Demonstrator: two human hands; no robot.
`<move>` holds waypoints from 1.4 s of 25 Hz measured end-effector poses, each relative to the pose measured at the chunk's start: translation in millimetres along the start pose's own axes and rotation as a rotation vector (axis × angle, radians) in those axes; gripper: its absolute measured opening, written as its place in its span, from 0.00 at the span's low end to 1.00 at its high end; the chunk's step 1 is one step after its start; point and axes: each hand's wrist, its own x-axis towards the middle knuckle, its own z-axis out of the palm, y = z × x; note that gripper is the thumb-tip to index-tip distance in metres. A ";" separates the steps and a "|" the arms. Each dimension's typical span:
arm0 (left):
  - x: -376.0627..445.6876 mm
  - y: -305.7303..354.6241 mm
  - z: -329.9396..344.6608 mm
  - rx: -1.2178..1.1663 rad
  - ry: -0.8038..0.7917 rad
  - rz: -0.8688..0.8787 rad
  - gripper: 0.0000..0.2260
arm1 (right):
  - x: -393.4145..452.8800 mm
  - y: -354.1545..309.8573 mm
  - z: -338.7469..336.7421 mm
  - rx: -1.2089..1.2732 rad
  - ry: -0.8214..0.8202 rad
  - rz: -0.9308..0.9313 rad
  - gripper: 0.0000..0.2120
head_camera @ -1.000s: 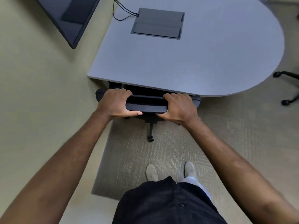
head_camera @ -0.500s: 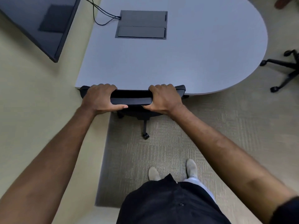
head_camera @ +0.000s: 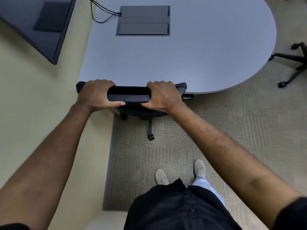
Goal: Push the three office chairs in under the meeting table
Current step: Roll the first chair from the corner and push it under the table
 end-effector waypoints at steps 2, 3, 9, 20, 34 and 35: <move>4.3 3.6 1.1 -0.002 0.001 -0.009 0.41 | 0.6 7.3 -1.7 -0.005 0.031 -0.016 0.35; 6.2 4.5 0.9 -0.003 -0.004 -0.011 0.42 | 0.2 9.4 -1.8 -0.014 0.049 -0.019 0.34; -6.8 10.4 2.0 -0.045 0.022 -0.042 0.43 | -4.0 5.7 0.9 -0.019 0.075 0.005 0.35; -39.5 52.2 19.0 0.012 0.003 -0.099 0.36 | -41.5 17.2 -3.9 0.063 0.034 0.036 0.39; -13.9 263.0 68.9 -0.034 0.235 0.092 0.31 | -241.9 131.0 37.4 0.202 0.044 0.219 0.31; -4.3 287.0 72.4 -0.029 0.229 0.126 0.32 | -262.4 152.0 41.2 0.211 0.004 0.273 0.31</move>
